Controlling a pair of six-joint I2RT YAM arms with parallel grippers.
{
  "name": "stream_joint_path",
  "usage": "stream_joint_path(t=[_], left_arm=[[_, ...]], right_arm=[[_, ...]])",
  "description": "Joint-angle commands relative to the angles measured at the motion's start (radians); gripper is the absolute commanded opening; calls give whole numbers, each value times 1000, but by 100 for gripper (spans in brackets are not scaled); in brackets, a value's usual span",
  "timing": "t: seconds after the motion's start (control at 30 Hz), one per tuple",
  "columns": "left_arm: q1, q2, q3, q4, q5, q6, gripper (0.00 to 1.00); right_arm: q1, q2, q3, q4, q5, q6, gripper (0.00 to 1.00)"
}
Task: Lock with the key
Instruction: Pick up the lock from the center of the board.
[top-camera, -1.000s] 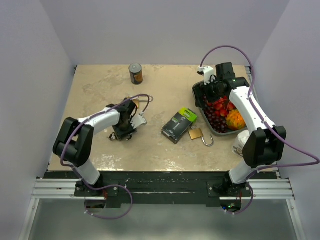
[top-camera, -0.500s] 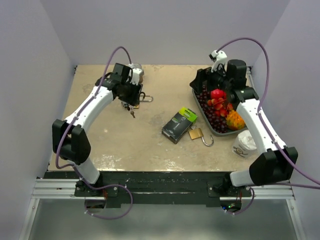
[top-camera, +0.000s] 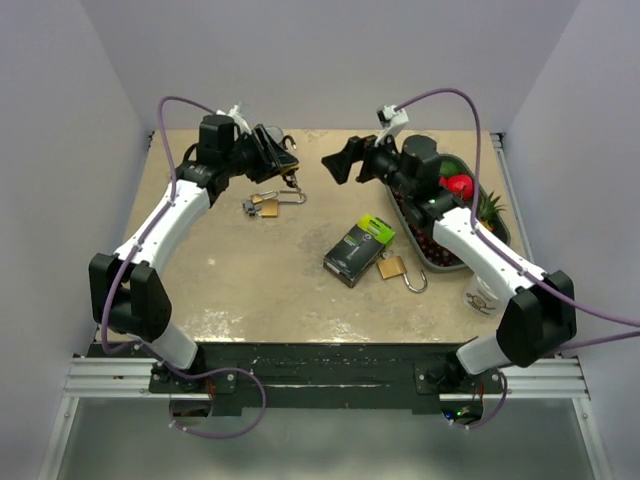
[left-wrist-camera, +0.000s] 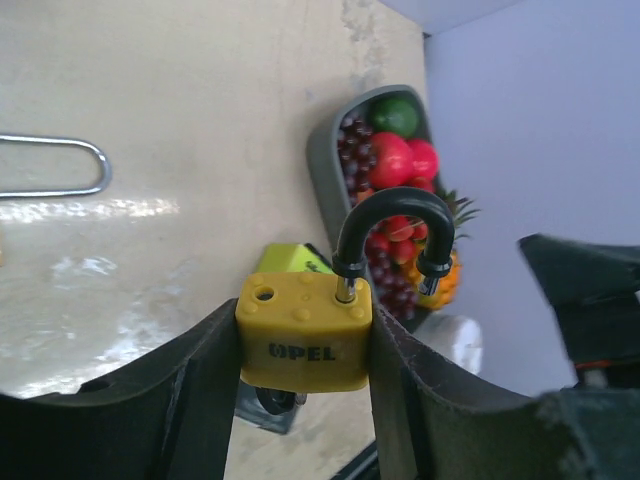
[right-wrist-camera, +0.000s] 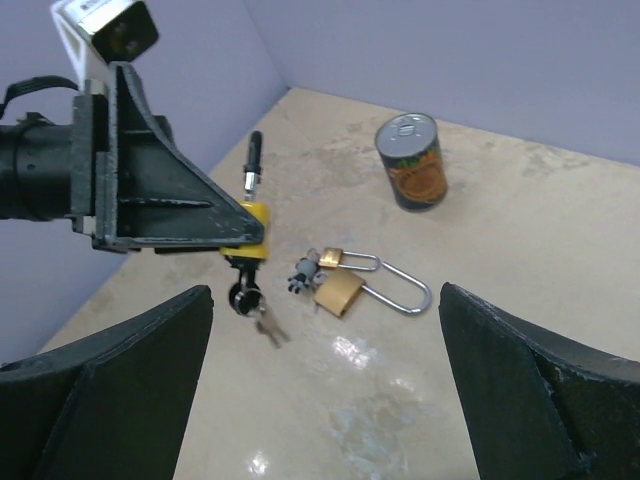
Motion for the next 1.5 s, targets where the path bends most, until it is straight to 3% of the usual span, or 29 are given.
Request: stream_joint_path(t=[0.0,0.27,0.4,0.67,1.2,1.3,1.37,1.47], left_arm=[[-1,-35,-15,142,71,-264,0],[2,-26,38,102,38,-338,0],[4,-25,41,115,68,-362,0],[30,-29,9,238,180,-450,0],[38,-46,-28,362,258,-546,0],[39,-46,-21,367,262,-556,0],[39,-48,-21,364,258,-557,0],[44,-52,-27,324,239,-546,0]], right_arm=[[101,58,47,152,111,41,99],[207,126,64,207,212,-38,98],[241,170,95,253,250,-63,92],[270,239,123,341,341,-141,78],[275,302,179,385,422,-166,43],[273,308,179,392,430,-173,31],[275,304,181,395,438,-176,14],[273,299,184,395,445,-186,0]])
